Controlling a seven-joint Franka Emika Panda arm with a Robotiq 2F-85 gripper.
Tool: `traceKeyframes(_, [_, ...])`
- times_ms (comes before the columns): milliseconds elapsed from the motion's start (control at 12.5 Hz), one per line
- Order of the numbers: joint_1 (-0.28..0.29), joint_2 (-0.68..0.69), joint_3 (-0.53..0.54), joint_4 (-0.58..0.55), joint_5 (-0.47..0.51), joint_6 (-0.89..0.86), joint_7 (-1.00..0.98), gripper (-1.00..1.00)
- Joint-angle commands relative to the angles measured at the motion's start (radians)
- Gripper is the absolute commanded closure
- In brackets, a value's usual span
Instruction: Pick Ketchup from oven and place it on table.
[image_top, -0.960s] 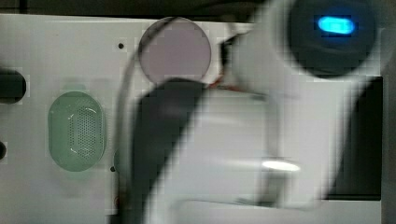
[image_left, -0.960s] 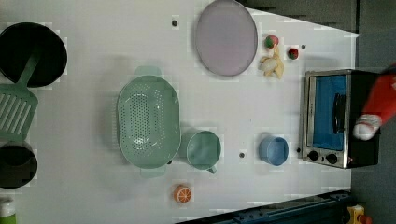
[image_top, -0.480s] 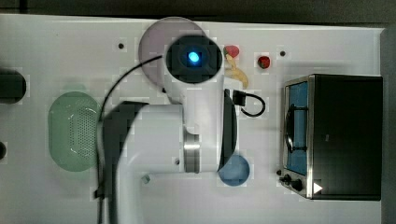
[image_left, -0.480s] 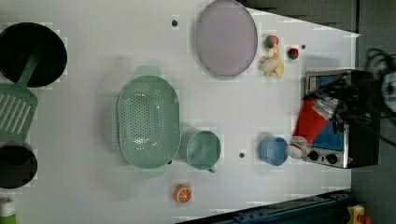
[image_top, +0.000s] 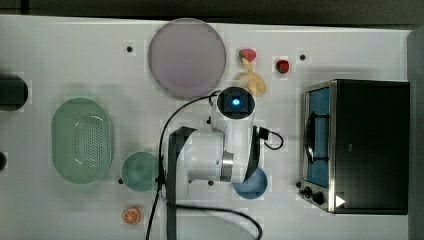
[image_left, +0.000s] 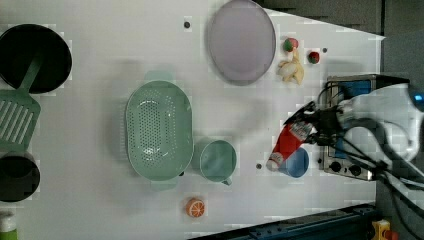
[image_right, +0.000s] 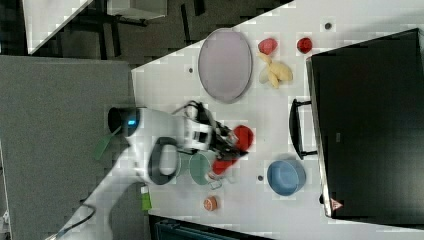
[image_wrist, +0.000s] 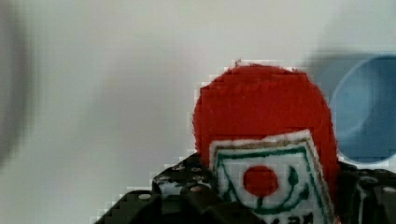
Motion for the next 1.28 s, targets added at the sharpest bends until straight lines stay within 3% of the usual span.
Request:
traceKeyframes(80, [-0.002, 0.023, 0.007, 0.047, 0.005, 0.084, 0.020, -0.27])
traceKeyframes(160, [-0.002, 0.052, 0.009, 0.047, 0.006, 0.111, 0.020, -0.33])
traceKeyframes(400, [-0.001, 0.106, 0.012, 0.047, 0.008, 0.183, 0.020, -0.96])
traceKeyframes(640, [-0.001, 0.035, 0.012, 0.078, 0.007, 0.158, 0.032, -1.00])
traceKeyframes(880, [-0.001, -0.101, 0.011, 0.156, 0.007, -0.003, 0.038, -1.00])
traceKeyframes(1280, [0.002, -0.239, 0.023, 0.431, 0.002, -0.323, 0.038, -1.00])
